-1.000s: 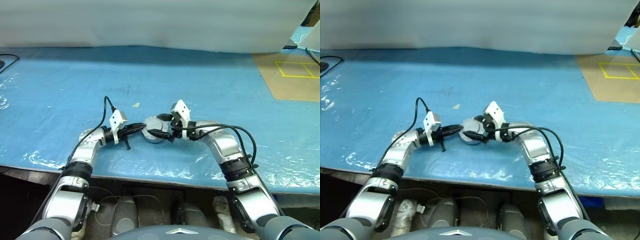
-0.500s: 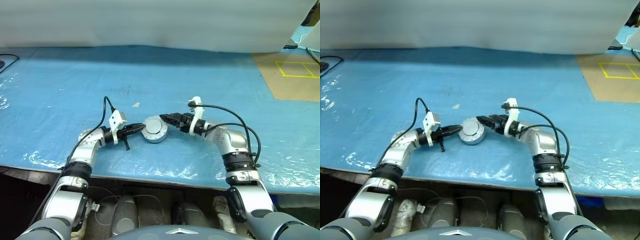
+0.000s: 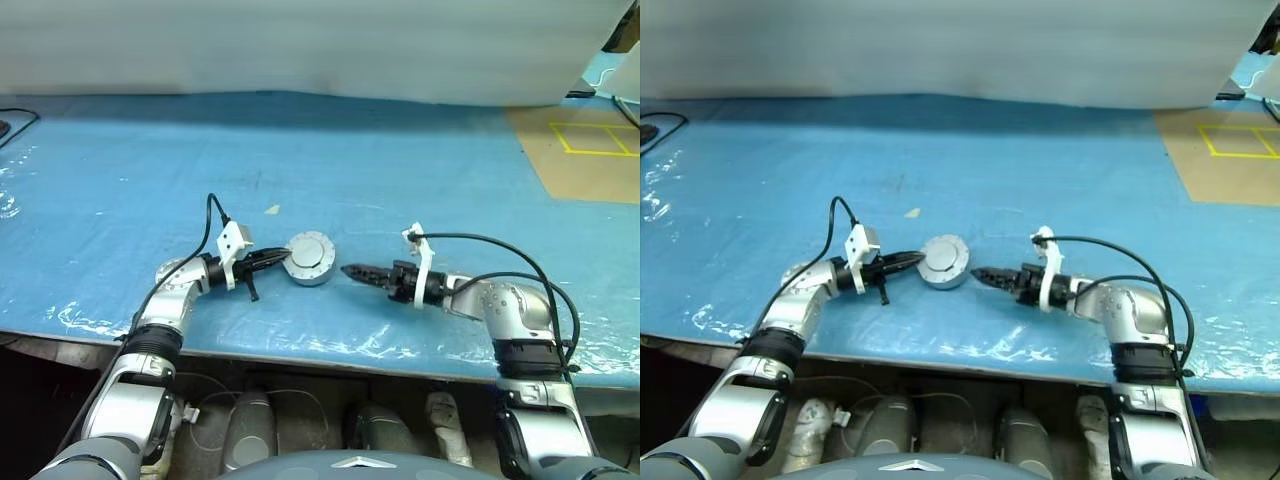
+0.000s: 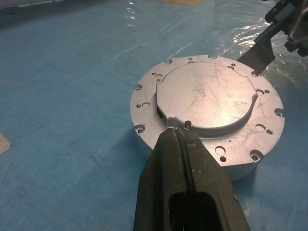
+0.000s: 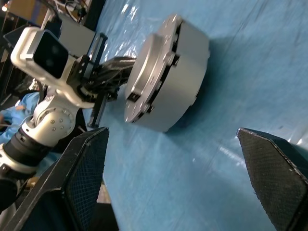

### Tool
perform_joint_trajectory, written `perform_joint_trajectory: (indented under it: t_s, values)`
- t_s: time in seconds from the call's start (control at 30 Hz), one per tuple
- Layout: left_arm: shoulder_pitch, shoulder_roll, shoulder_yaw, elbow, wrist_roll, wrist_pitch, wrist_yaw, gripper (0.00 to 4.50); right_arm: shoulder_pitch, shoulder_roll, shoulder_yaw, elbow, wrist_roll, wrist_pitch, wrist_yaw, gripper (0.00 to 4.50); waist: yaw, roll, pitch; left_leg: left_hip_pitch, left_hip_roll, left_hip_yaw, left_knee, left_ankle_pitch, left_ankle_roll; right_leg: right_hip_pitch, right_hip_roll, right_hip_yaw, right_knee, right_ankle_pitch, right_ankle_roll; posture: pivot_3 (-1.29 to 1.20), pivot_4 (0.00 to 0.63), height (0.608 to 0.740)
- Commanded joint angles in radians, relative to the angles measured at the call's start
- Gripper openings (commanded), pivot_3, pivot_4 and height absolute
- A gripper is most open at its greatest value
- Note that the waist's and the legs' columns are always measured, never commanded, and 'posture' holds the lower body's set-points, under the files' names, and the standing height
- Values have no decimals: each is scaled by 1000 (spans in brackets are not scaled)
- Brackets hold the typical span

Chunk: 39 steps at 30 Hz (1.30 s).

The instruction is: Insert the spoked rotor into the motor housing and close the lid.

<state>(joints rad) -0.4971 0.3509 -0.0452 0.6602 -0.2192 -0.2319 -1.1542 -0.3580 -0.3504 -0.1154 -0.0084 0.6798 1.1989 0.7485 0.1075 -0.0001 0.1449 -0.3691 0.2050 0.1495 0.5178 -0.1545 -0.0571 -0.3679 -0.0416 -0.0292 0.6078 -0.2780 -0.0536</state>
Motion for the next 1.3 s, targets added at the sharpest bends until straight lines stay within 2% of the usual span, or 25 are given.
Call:
perform_joint_trajectory:
  t_s: [0.03,0.33,0.7,0.8,0.9,0.97,1.3]
  values:
    - [21,5,-23,16,24,7,-10,0,-6,36,22,-28,20,-16,-21,4453,0,0,0,0,0,0,0,0,0,0,0,0,0,0,0,0,150,740]
    - [22,7,-25,20,27,-1,-10,0,-64,174,-10,86,0,-85,-147,4453,1,0,0,-1,0,1,1,0,0,-1,-1,1,0,0,0,0,150,740]
    - [36,11,-27,6,27,3,-12,0,-66,243,-24,86,17,-140,-200,4453,-1,0,0,-1,0,1,1,0,0,-1,-1,1,0,0,0,0,150,740]
    - [34,12,-27,7,28,4,-12,0,-63,247,-40,92,29,-145,-202,3846,0,0,0,-1,0,1,1,0,0,-1,-1,1,0,0,0,0,150,740]
    - [30,13,-27,10,27,5,-13,0,-70,255,-61,98,47,-136,-202,2784,0,1,0,-2,0,1,1,0,0,-2,-1,1,0,0,0,0,150,740]
    - [26,14,-27,13,27,4,-15,0,-74,260,-58,99,43,-139,-204,2313,2,1,0,-2,0,1,1,0,0,-2,-1,1,0,0,0,0,150,740]
    - [20,6,-13,7,11,0,-11,0,-81,277,-60,116,41,-140,-209,2299,2,1,0,-3,0,1,1,0,0,-2,-1,0,0,0,0,0,150,740]
